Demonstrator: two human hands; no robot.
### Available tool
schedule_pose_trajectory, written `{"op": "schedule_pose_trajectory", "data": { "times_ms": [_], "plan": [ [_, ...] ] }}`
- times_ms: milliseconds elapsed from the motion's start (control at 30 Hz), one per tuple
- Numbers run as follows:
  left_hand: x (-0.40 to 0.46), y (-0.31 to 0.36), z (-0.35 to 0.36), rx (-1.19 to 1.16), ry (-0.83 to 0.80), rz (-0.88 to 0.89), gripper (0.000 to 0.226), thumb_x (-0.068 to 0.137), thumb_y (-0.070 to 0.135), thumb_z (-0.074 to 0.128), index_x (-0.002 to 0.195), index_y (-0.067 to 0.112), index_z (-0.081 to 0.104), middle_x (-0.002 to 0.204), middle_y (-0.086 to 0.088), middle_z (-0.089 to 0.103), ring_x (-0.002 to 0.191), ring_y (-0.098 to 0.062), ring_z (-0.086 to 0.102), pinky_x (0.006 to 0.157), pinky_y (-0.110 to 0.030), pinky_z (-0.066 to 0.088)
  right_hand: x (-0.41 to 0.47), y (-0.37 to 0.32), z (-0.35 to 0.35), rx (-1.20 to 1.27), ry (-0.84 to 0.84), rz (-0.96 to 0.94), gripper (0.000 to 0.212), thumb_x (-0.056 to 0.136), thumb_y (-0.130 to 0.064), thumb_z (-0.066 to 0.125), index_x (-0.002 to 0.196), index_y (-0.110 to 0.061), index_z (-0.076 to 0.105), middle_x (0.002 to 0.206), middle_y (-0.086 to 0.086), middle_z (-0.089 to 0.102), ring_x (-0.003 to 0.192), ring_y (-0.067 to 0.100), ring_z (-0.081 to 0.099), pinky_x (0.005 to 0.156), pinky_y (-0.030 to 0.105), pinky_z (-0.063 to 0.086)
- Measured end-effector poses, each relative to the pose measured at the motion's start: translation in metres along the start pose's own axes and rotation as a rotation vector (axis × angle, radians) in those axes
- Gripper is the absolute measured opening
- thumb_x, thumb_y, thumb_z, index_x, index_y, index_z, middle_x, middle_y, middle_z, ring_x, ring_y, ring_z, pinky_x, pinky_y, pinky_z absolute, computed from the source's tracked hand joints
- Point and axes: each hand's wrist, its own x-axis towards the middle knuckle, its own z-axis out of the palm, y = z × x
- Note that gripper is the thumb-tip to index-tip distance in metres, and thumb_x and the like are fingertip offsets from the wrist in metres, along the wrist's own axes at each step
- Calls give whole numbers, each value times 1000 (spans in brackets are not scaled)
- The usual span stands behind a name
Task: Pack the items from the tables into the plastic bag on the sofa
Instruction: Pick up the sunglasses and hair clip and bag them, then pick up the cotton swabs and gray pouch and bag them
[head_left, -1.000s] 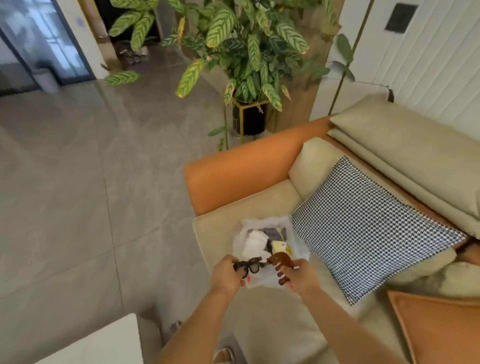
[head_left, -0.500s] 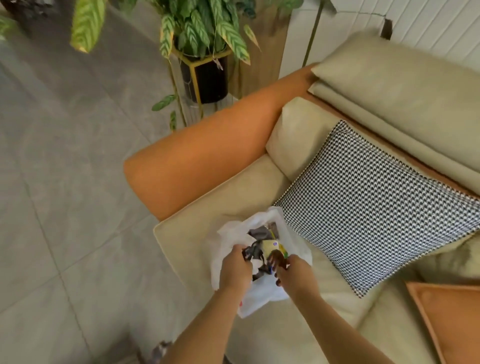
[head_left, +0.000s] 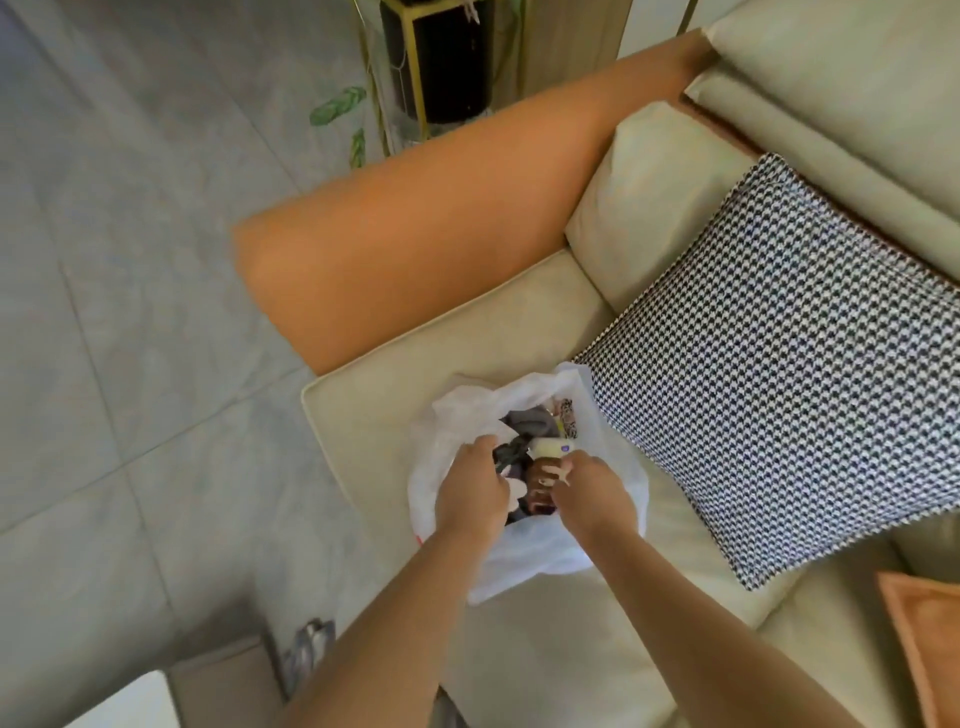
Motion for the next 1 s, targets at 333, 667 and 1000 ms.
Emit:
{"op": "schedule_pose_trajectory", "data": {
  "times_ms": [333, 667, 1000],
  "plan": [
    [-69, -25, -5, -2, -36, -190, 41, 94, 18, 41, 134, 21, 48, 120, -4, 65, 110, -25, 61, 93, -35, 50, -48, 6, 9, -118, -118, -114, 31, 92, -19, 45, 120, -12, 54, 117, 7, 62, 108, 27, 58, 84, 32, 47],
    [-167, -122, -3, 72, -53, -441, 34, 94, 36, 41, 117, 20, 60, 123, -2, 62, 116, -22, 58, 93, -30, 47, -120, -30, 80, -376, -352, -432, 19, 94, -26, 45, 107, -19, 57, 106, 2, 58, 112, 22, 54, 83, 28, 42],
    [-278, -248, 3, -144, -84, -753, 50, 93, 54, 37, 124, 21, 56, 130, 1, 59, 122, -21, 55, 102, -34, 44, -218, -79, 190, -602, -448, -636, 28, 89, -33, 46, 101, -14, 62, 109, 8, 66, 105, 26, 62, 85, 30, 48]
  ]
}}
